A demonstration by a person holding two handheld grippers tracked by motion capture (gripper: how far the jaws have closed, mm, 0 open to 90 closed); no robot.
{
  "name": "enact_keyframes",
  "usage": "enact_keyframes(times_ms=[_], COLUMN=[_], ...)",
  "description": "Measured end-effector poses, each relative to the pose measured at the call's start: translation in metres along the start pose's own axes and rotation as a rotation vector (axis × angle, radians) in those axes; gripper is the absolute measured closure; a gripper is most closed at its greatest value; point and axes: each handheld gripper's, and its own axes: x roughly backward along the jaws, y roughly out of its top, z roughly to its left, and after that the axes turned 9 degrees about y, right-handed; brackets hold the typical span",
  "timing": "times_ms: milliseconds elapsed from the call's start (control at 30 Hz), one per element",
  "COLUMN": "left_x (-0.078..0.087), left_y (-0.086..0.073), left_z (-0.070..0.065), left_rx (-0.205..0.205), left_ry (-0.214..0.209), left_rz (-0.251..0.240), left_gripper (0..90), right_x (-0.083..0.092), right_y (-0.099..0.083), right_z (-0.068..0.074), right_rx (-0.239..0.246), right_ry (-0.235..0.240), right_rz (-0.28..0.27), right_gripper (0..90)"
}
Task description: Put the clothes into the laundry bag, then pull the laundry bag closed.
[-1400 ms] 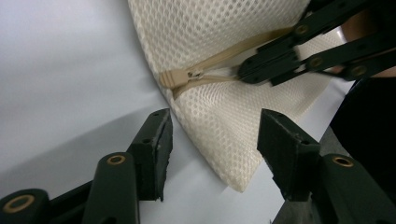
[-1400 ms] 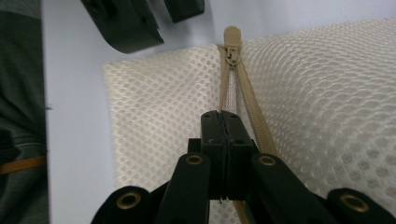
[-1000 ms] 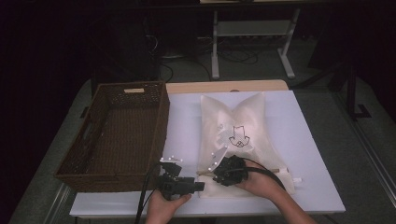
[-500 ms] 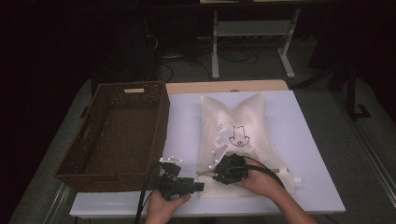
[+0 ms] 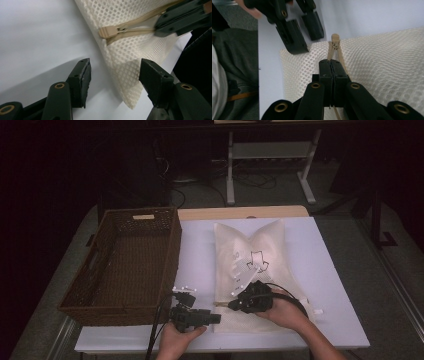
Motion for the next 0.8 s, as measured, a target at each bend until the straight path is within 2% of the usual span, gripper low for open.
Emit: enact_keyframes(times_ms=[167,233,300,367,467,567,700,800], left_x=[-0.007,-0.007,-0.008,-0.008,-0.009,-0.012,-0.009,-0.005], left_y=[0.005,0.005,0.005,0.006,0.005,0.005,0.002,0.0], left_z=[-0.003,-0.002,0.001,0.003,0.006,0.01,0.01,0.006], left_rx=[-0.006,-0.01,-0.003,0.008,0.007,0.026,0.006,-0.021], left_ry=[-0.019,-0.017,-0.017,-0.017,-0.007,-0.026,-0.015,0.01], left_rz=[0.017,0.023,0.019,0.015,-0.002,-0.015,-0.038,-0.065], left_gripper=[43.9,47.2,49.9,53.3,60.3,66.6,75.6,81.1], right_x=[0.001,0.001,0.005,0.006,0.004,-0.002,-0.01,-0.016], right_y=[-0.003,-0.002,0.0,0.005,0.012,0.02,0.032,0.041], right_z=[-0.002,-0.002,-0.002,-0.002,-0.003,-0.005,-0.007,-0.008], right_rx=[-0.01,-0.012,-0.024,-0.027,-0.023,-0.028,-0.017,-0.012], right_ry=[0.0,-0.005,-0.003,-0.021,-0.033,-0.032,-0.037,-0.034], right_rz=[0.007,-0.005,-0.046,-0.049,-0.038,-0.024,0.005,0.029], right_gripper=[87.1,81.0,76.8,72.2,69.2,67.2,66.8,67.0])
